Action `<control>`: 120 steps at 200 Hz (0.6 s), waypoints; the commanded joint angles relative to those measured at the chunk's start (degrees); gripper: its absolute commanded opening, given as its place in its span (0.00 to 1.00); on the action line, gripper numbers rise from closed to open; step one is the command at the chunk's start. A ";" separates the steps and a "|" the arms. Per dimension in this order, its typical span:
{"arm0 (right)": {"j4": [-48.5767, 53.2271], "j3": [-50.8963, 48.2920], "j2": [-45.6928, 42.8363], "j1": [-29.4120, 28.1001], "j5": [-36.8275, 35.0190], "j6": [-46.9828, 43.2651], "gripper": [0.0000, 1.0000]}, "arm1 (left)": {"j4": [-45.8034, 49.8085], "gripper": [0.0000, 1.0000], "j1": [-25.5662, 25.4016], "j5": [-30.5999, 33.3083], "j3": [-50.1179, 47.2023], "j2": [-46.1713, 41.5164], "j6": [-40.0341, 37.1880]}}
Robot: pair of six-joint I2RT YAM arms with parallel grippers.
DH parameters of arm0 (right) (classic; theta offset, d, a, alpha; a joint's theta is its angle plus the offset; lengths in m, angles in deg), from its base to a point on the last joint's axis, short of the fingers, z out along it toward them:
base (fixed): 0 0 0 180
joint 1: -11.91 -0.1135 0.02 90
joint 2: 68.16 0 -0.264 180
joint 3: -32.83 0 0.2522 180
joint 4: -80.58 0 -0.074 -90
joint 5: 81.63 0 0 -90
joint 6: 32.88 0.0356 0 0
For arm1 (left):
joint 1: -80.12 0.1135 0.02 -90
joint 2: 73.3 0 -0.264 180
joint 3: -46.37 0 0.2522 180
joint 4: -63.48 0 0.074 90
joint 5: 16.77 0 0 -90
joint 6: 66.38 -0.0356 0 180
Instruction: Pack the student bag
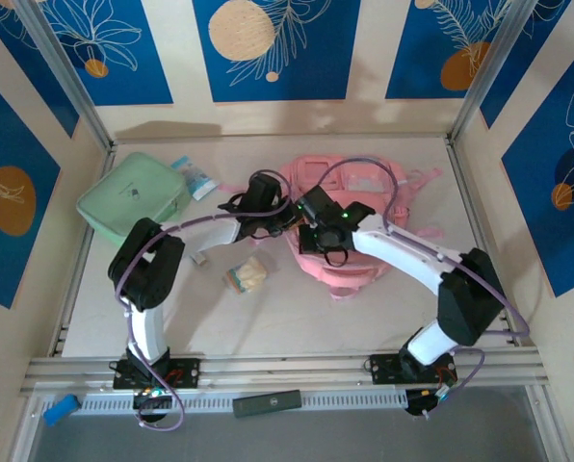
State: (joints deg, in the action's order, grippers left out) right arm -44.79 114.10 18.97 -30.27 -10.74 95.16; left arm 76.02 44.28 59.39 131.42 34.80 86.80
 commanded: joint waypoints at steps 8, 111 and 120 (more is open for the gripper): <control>10.75 -5.34 -8.27 -0.18 -1.51 4.36 0.00 | 10.39 0.00 9.48 13.54 3.43 -3.51 -10.30; 0.02 1.73 0.12 -3.55 1.46 0.09 0.00 | 0.17 0.60 5.36 -2.57 -13.77 -18.94 3.54; 0.08 1.84 0.40 -3.53 1.37 0.10 0.00 | -0.44 0.60 3.13 -0.20 -16.28 -20.28 7.82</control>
State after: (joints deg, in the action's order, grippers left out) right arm -43.18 113.73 18.89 -33.22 -11.49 95.88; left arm 78.03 53.83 54.40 120.71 19.54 83.80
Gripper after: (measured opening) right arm 0.047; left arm 0.602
